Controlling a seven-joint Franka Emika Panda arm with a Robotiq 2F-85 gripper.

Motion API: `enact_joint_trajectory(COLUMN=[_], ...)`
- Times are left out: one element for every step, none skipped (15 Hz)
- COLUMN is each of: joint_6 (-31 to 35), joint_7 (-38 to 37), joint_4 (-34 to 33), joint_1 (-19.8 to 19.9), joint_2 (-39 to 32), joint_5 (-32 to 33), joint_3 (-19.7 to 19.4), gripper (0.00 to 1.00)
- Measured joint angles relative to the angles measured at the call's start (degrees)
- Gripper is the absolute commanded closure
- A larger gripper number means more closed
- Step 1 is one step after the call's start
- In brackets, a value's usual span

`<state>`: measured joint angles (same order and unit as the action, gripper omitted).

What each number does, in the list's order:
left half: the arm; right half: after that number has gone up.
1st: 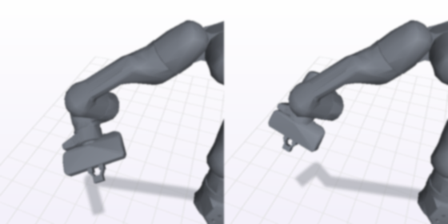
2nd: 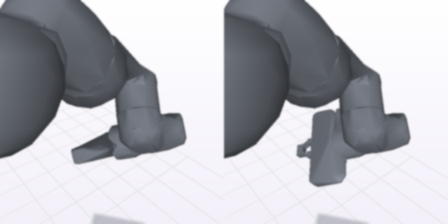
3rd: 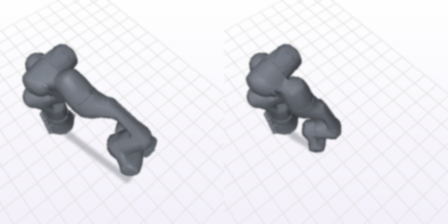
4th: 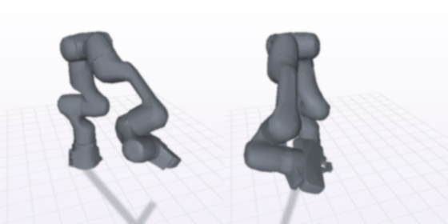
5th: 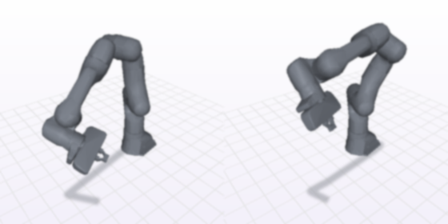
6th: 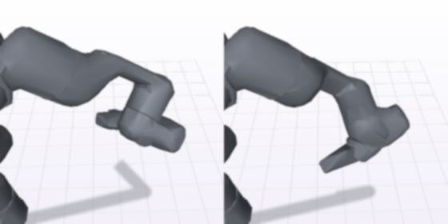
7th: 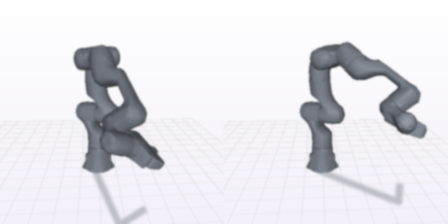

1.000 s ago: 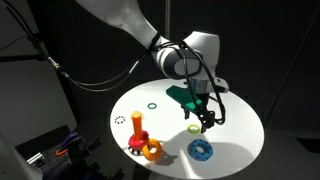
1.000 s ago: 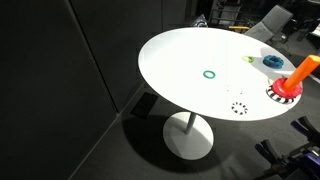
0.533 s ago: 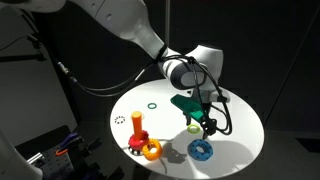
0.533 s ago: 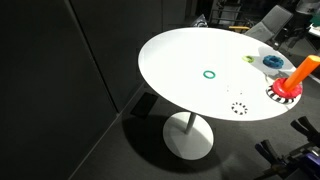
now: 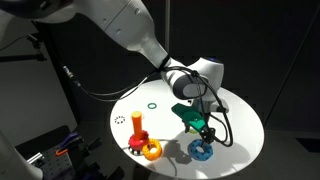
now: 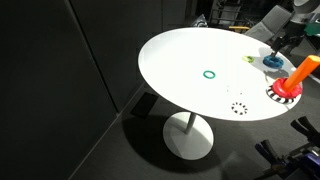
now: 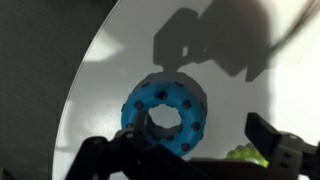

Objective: Place the blue ring on the stack

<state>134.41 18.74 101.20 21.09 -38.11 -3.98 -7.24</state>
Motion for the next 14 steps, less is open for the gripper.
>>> enact_joint_trajectory(joint_6=[0.0,0.0,0.0,0.0,0.0,0.1,0.1,0.3,0.7,0.9,1.3,1.5,1.7,1.7], joint_7=[0.3,0.7,0.9,1.3,1.6,1.8,2.0,2.1,2.2,2.4,2.7,2.9,3.1,3.2], joint_4=[-0.2,-0.3,-0.5,-0.7,-0.9,-1.1,-1.4,-1.6,-1.9,-2.3,-2.5,-2.7,-2.9,-3.2], joint_1=[0.0,0.1,0.1,0.1,0.1,0.1,0.1,0.1,0.1,0.1,0.1,0.1,0.1,0.1], joint_2=[-0.4,-0.8,-1.2,-1.6,-2.0,-2.3,-2.7,-3.0,-3.4,-3.7,-4.0,-4.3,-4.6,-4.8], joint_5=[0.0,0.0,0.0,0.0,0.0,0.0,0.0,0.0,0.0,0.0,0.0,0.0,0.0,0.0], joint_3=[0.1,0.3,0.4,0.5,0.7,0.8,0.9,1.0,1.1,1.1,1.1,1.1,1.1,1.2], gripper=[0.0,0.0,0.0,0.0,0.0,0.0,0.0,0.0,0.0,0.0,0.0,0.0,0.0,0.0])
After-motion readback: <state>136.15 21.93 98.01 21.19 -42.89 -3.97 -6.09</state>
